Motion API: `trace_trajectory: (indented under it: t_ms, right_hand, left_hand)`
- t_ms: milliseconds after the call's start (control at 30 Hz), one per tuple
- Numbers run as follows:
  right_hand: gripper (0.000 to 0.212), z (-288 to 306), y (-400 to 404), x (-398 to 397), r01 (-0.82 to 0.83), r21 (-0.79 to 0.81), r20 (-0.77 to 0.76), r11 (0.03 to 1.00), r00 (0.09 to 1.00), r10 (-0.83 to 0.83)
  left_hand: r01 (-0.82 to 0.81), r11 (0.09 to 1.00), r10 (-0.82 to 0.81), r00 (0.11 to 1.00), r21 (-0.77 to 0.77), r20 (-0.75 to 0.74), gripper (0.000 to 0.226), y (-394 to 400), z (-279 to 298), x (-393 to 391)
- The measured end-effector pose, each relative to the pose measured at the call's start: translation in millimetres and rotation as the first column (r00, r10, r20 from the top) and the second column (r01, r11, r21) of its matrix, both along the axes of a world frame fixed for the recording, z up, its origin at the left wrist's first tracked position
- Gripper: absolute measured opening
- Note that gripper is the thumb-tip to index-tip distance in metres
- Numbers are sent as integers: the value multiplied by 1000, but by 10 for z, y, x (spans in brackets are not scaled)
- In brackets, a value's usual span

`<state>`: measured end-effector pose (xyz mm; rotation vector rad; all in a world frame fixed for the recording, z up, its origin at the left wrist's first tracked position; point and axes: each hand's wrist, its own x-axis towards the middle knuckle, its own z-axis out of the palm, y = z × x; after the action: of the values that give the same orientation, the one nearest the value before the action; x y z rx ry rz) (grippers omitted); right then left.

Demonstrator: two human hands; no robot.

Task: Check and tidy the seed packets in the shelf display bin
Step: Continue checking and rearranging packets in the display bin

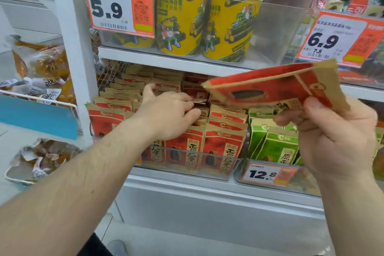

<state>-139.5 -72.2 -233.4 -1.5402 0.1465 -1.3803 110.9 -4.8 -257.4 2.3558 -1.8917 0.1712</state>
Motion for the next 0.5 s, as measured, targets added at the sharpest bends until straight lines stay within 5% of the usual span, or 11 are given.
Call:
trace_trajectory:
  t_ms: [233,500]
  right_hand:
    - [29,-45,-12,396,99,-235,-314,967,934,-172]
    - [29,-50,-309,867,103,-396,-650,912,670,-358]
  left_hand:
    - [12,999,-12,1000,30,-12,57,-2,36,-21]
    - [25,1000,-25,1000,9,-19,55,28,42,-34]
